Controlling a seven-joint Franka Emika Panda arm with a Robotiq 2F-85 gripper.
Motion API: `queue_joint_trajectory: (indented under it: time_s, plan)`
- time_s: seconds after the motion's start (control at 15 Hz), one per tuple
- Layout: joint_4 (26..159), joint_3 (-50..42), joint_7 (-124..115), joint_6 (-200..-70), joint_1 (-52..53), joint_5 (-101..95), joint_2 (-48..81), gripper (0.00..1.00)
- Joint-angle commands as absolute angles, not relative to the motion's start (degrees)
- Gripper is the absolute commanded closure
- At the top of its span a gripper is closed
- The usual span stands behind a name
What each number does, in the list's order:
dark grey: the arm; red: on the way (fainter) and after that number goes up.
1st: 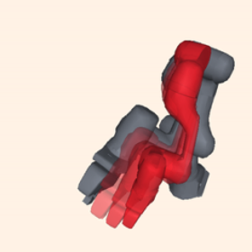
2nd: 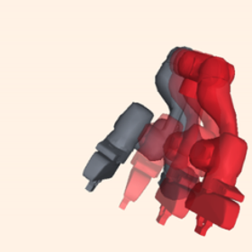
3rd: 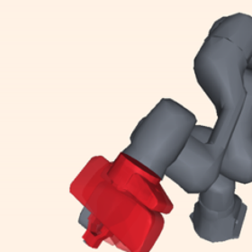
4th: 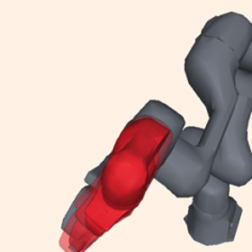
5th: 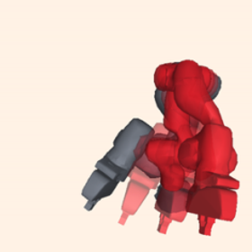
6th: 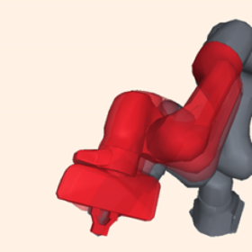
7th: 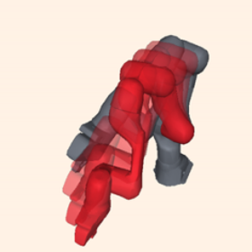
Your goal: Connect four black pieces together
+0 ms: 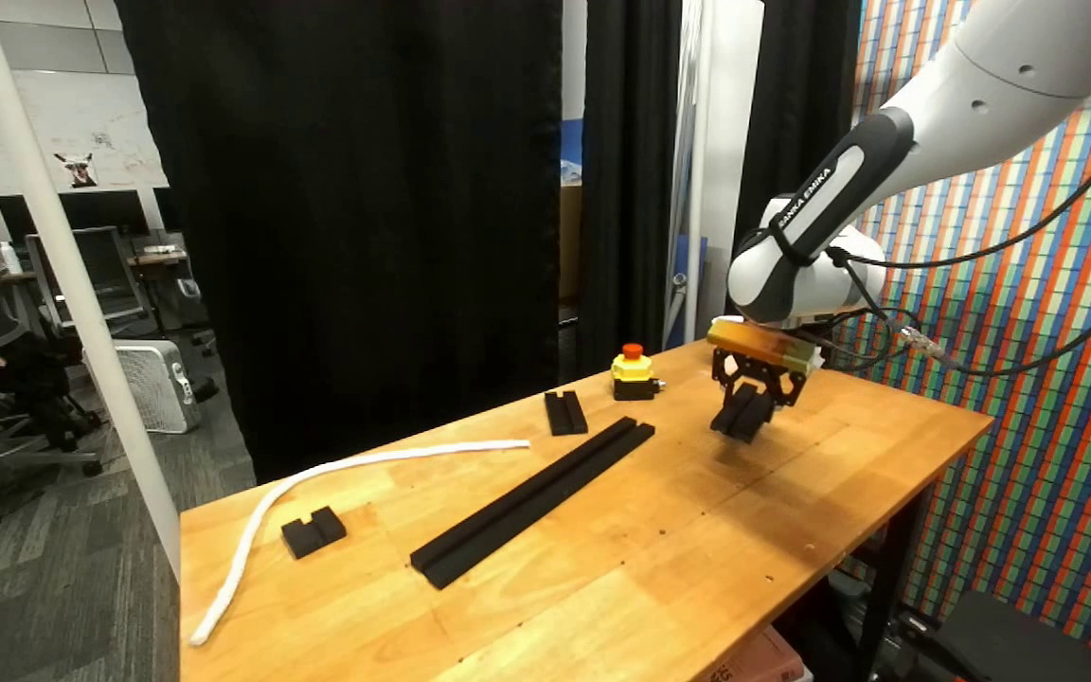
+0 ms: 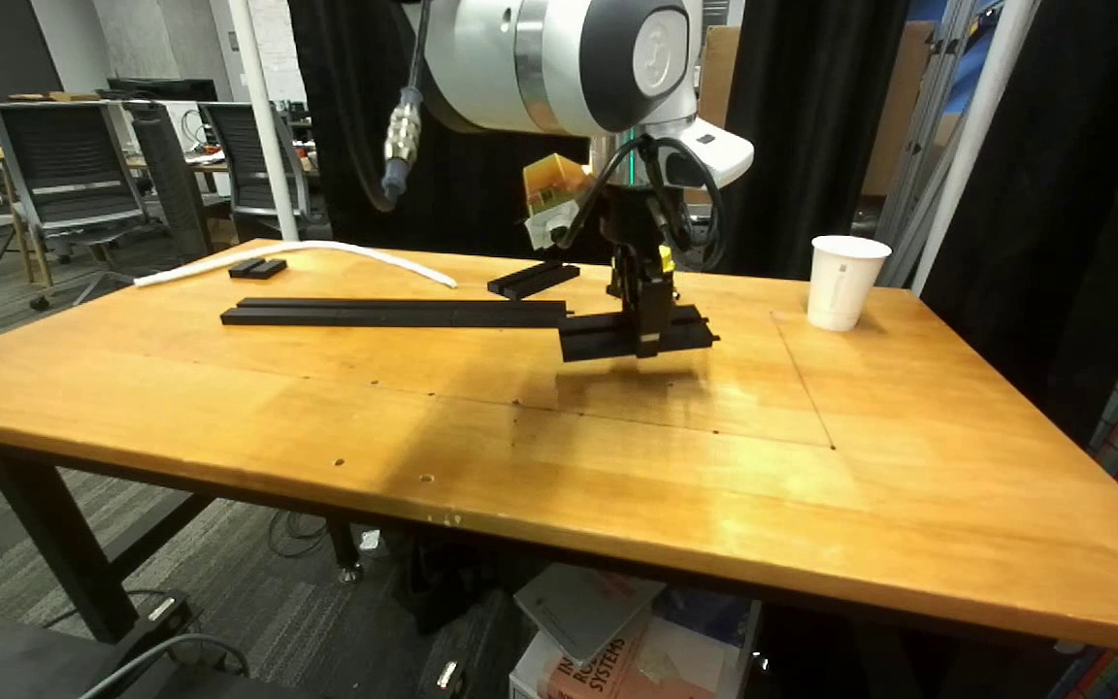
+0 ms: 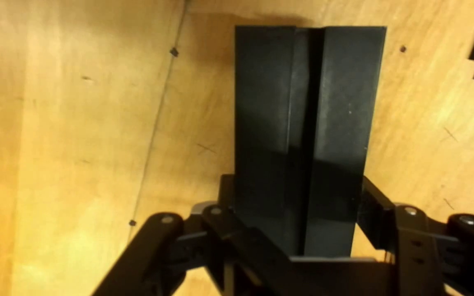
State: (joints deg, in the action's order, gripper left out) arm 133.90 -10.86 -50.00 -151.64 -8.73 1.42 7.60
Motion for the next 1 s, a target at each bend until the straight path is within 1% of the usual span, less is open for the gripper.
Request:
queue_joint_trajectory:
  time_s: [0.0,0.6,0.93]
  plan:
    - [124.00,-10.41,-47.36,-147.98,-8.52,5.34,12.77,0.55]
    - [100.33,-9.56,-47.44,-138.00,-8.95,12.23,27.79,0.55]
    - [91.50,-9.30,-50.48,-134.14,-8.65,14.72,34.31,0.55]
